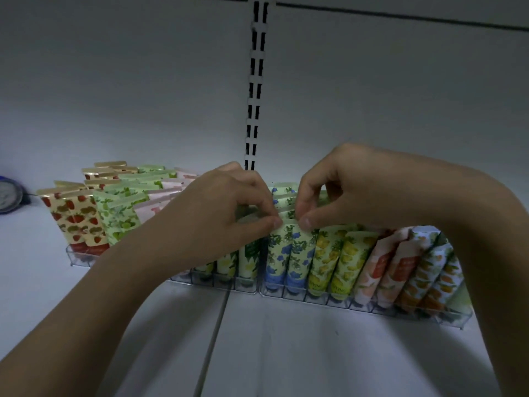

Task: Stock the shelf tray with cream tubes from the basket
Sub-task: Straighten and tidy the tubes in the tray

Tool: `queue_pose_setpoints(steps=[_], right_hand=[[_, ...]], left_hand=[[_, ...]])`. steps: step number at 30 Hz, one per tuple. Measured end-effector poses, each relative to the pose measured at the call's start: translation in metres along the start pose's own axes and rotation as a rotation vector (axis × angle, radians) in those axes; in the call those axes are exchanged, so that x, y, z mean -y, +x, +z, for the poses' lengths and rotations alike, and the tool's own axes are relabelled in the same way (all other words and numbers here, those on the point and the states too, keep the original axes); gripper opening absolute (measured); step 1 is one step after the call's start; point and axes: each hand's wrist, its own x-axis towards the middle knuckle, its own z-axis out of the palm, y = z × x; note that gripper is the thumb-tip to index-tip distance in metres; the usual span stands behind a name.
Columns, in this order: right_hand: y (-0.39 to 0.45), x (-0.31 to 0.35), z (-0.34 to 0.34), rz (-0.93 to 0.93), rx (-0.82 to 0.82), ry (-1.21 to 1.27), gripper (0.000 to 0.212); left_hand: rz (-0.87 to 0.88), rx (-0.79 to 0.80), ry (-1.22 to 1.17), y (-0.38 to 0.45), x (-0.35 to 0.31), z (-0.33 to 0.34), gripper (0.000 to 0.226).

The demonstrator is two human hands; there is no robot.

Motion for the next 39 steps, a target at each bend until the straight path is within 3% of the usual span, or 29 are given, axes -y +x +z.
queue_pose_setpoints(steps=[7,19,23,29,39], right_hand=[[0.003,0.003,0.003,0.019,-0.001,-0.071,0.013],[0.007,-0.005,0.004,0.011,-0.026,-0.055,0.010],[0.002,-0.008,-0.008,0.013,-0.118,-0.029,0.007],[0.008,-0.018,-0.007,0.050,-0.166,-0.067,0.004],[0.013,-0.024,-0.001,0.004,-0.122,-0.055,0.013]], left_hand=[[-0.004,0.019,-0.005,0.000,-0.001,-0.001,0.033],[-0.010,0.015,0.007,0.000,-0.003,-0.004,0.024],[-0.096,-0.028,-0.062,0.012,-0.010,-0.020,0.018],[-0.116,0.251,0.101,0.066,-0.015,-0.040,0.016],[-0.060,0.489,0.072,0.077,0.001,-0.015,0.003]])
